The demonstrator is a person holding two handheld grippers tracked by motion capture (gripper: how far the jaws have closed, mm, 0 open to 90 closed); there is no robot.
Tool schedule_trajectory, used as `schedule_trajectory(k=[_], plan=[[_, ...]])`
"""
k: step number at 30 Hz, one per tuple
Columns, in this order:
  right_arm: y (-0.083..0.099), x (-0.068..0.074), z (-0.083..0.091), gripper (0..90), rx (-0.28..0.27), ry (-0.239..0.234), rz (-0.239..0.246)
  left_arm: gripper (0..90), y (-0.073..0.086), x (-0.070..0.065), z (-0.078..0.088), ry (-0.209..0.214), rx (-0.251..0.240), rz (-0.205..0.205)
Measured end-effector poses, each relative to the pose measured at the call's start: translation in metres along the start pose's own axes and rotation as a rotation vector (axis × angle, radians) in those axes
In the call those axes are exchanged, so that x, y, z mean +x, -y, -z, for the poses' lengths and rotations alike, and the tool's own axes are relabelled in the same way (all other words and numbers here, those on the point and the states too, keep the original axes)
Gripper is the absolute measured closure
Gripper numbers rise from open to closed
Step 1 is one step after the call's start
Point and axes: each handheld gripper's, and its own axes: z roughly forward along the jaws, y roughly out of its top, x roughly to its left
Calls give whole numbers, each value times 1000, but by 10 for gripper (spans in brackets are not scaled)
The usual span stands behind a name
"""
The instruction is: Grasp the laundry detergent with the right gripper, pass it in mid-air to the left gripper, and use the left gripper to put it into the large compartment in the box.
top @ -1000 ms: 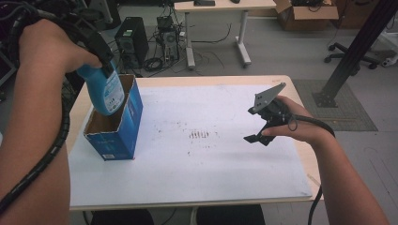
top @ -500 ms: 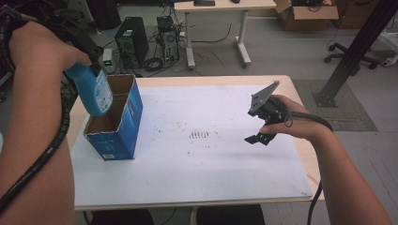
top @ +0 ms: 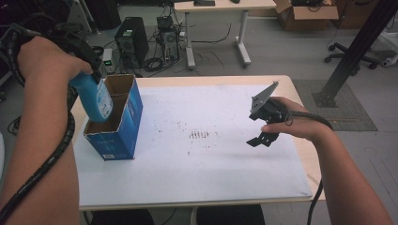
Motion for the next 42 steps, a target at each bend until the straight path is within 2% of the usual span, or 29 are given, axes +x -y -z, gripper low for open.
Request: schedule_trajectory(k=[7, 14, 19, 23, 25, 35, 42], plan=[[-2, -1, 0, 29, 28, -16, -2, 388, 0, 0, -12, 4, 0, 0], [-1, -1, 0, 31, 29, -20, -8, 388, -1, -2, -30, -2, 15, -7], [-1, -1, 2, 30, 25, -18, -13, 388, -1, -2, -42, -8, 28, -16], [-1, -1, 1, 30, 26, -16, -2, 388, 0, 0, -57, 18, 36, -28], [-1, -1, 1, 31, 29, -17, -4, 388, 1, 0, -63, 17, 39, -38], [-3, -2, -1, 28, 13, -19, -4, 388, 3, -1, -84, 11, 30, -33], [-3, -2, -3, 31, 7, -21, -4, 389, 2, -7, -106, 7, 52, -39]])
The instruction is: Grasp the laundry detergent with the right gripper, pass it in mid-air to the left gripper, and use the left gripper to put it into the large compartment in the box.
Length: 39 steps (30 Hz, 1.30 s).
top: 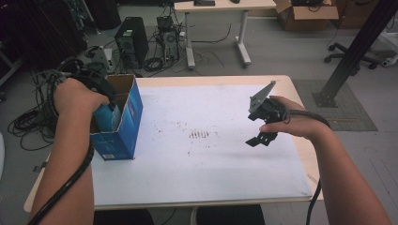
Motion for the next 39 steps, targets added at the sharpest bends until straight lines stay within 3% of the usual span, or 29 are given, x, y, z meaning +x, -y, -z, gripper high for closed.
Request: schedule_trajectory(k=[14, 39], plan=[[3, -1, -6, 30, -2, -7, -4, 388, -1, -1, -37, -15, 33, -4], [5, -1, -10, 29, 8, -15, -2, 388, -2, 0, -58, -19, 56, -3]])
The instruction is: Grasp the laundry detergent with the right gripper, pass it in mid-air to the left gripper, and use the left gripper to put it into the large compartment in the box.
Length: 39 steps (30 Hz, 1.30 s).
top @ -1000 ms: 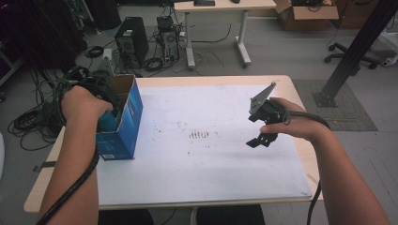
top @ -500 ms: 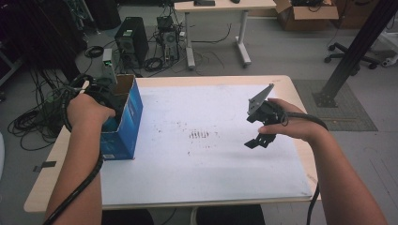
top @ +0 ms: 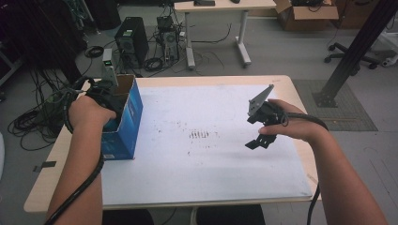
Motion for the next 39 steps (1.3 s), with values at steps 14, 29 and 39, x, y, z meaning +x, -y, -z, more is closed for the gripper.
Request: schedule_trajectory(k=[14, 29, 39], plan=[[0, 0, -2, 30, 2, -5, 3, 388, 2, 3, -6, 4, 14, 4], [2, 1, -2, 31, 2, -6, 10, 352, 2, 1, -6, -8, 24, 4], [3, 1, -4, 30, -3, -5, 8, 307, 3, -2, -4, -15, 23, -9]])
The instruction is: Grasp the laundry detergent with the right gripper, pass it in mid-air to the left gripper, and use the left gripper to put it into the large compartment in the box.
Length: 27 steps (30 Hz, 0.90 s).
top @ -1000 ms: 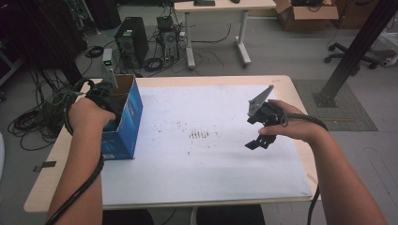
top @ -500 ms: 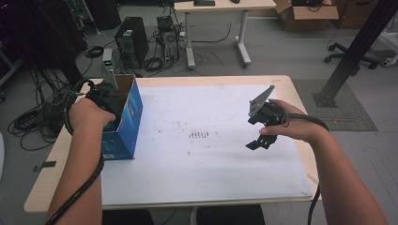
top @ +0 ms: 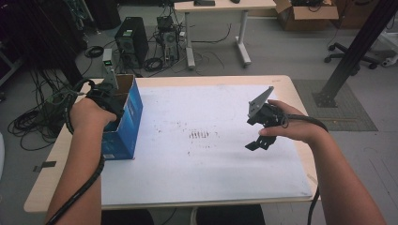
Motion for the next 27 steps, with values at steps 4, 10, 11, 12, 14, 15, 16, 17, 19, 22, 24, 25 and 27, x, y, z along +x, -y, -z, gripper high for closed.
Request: schedule_trajectory(k=[4, 10, 11, 12, 14, 15, 16, 17, 19, 22, 24, 25, 27], plan=[[1, 1, 1, 30, -6, 4, -1, 285, 1, -1, 2, -7, -4, 5], [4, 1, 3, 30, -14, 8, 5, 280, 1, -5, 7, -41, -2, 2], [5, 1, 3, 29, -16, 8, 9, 280, 2, -5, 8, -43, -3, 2], [5, 1, 3, 29, -13, 9, 2, 279, 2, -6, 10, -44, -8, 2], [6, 1, 3, 30, -16, 8, 7, 257, 2, -6, 11, -51, -8, 0], [6, 1, 3, 30, -16, 8, 7, 257, 3, -7, 13, -68, -9, 4], [5, 2, 4, 30, -17, 10, 5, 251, 4, -7, 18, -71, -18, 4], [5, 2, 4, 30, -17, 10, 5, 249, 4, -7, 18, -71, -18, 4], [4, 2, 4, 29, -27, 10, 11, 232, 6, -8, 25, -80, -25, 7], [2, 2, 4, 30, -30, 9, 17, 225, 7, -9, 31, -81, -37, 2], [2, 2, 3, 30, -28, 10, 18, 219, 9, -10, 35, -85, -43, 2], [1, 2, 3, 30, -30, 10, 18, 216, 9, -10, 37, -85, -47, -1], [1, 2, 3, 30, -31, 9, 19, 210, 10, -10, 38, -89, -48, -1]])
